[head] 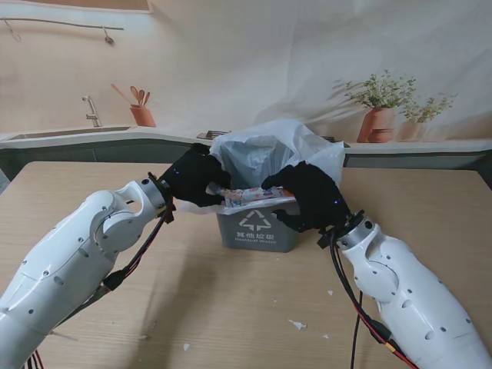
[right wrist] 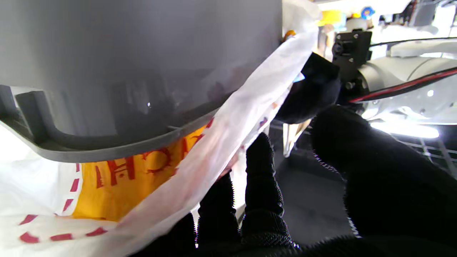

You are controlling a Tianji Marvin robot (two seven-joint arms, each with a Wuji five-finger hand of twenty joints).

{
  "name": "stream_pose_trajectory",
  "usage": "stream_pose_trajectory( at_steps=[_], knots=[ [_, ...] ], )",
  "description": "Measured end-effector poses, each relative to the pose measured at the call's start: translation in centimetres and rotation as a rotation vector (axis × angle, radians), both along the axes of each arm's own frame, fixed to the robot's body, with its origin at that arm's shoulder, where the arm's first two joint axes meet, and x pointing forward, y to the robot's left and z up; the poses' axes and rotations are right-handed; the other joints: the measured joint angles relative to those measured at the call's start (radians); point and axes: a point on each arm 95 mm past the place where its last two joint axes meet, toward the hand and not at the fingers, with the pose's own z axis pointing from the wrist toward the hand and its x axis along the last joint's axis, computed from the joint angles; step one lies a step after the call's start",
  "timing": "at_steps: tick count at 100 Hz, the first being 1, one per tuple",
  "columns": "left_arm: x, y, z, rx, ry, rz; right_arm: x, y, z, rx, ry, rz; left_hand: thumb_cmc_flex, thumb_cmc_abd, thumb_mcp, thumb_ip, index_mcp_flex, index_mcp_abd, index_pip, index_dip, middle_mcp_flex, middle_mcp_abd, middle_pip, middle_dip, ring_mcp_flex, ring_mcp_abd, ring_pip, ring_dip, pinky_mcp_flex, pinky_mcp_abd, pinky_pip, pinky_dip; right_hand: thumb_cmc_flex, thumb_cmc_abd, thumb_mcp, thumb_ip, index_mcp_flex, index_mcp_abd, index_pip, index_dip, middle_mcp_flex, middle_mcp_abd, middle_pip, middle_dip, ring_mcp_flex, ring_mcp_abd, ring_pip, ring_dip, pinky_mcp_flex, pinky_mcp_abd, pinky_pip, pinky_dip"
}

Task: Fit the garbage bag over the bin

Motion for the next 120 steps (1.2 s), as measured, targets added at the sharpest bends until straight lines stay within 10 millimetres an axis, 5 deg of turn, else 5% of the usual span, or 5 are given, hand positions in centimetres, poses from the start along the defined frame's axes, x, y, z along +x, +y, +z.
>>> stream_pose_trajectory(
  at_steps=[17, 31, 62, 88, 120],
  knots=[
    [-0.1, -0.2, 0.0, 0.008, 0.005, 0.0, -0.3, -0.2, 0.0, -0.004, 0.051, 0.018, 0.013, 0.0, 0.002, -0.001, 0.0, 0.0, 0.011, 0.025, 0.0, 0.0, -0.001, 0.016, 0.012, 0.002, 0.004, 0.002, 0.0, 0.006, 0.0, 0.0, -0.062, 0.071, -0.149, 0.02, -0.016, -0.011, -0.029, 0.0, -0.015, 0.0, -0.034, -0.018, 0.0, 0.0, -0.023, -0.012, 0.0, 0.0, -0.003, -0.005],
    [-0.1, -0.2, 0.0, 0.011, 0.006, -0.003, -0.6, -0.3, 0.2, 0.17, 0.101, 0.044, 0.019, 0.0, 0.002, -0.001, 0.0, 0.0, 0.012, 0.033, 0.01, 0.0, -0.011, 0.025, 0.017, 0.005, 0.012, 0.002, 0.0, 0.006, 0.0, 0.0, -0.074, 0.098, -0.213, 0.035, -0.026, -0.011, -0.042, 0.0, -0.015, 0.0, -0.038, -0.021, 0.0, 0.0, -0.035, -0.015, 0.012, 0.01, -0.011, -0.005],
    [0.0, -0.4, 0.1, 0.027, 0.003, -0.008, -3.4, 1.2, 1.8, 0.147, 0.061, 0.099, 0.023, 0.0, 0.002, -0.001, 0.0, 0.0, 0.012, 0.044, 0.01, -0.001, -0.011, 0.027, 0.028, 0.013, 0.013, 0.013, 0.001, 0.007, 0.0, 0.001, -0.075, 0.113, -0.23, 0.061, 0.1, -0.013, -0.071, 0.001, 0.126, 0.004, -0.057, -0.023, 0.128, 0.025, -0.003, -0.025, 0.16, 0.027, 0.086, 0.025],
    [-0.2, -0.6, 0.2, 0.036, 0.006, -0.018, -6.8, 2.3, 4.2, 0.028, 0.091, 0.182, 0.024, -0.002, 0.002, -0.002, 0.0, -0.02, 0.012, 0.046, 0.018, -0.007, -0.012, 0.027, 0.028, -0.008, 0.014, 0.013, 0.001, 0.007, 0.0, 0.001, -0.098, 0.128, -0.259, 0.061, 0.072, -0.046, -0.109, 0.001, 0.088, -0.001, -0.059, 0.004, 0.112, 0.026, 0.022, -0.014, 0.171, -0.006, 0.185, 0.086],
    [-0.2, -0.7, 0.1, 0.048, 0.015, -0.02, -4.6, 0.1, 3.0, 0.006, 0.075, 0.038, 0.025, 0.009, 0.016, -0.002, 0.0, -0.005, 0.015, 0.066, 0.02, -0.007, -0.012, 0.049, 0.028, -0.009, 0.015, 0.014, 0.001, 0.007, 0.0, 0.001, -0.113, 0.161, -0.331, 0.061, -0.001, -0.061, -0.177, 0.001, -0.068, -0.002, -0.224, -0.087, -0.085, 0.021, -0.295, -0.131, -0.036, 0.054, -0.337, -0.059]
  ],
)
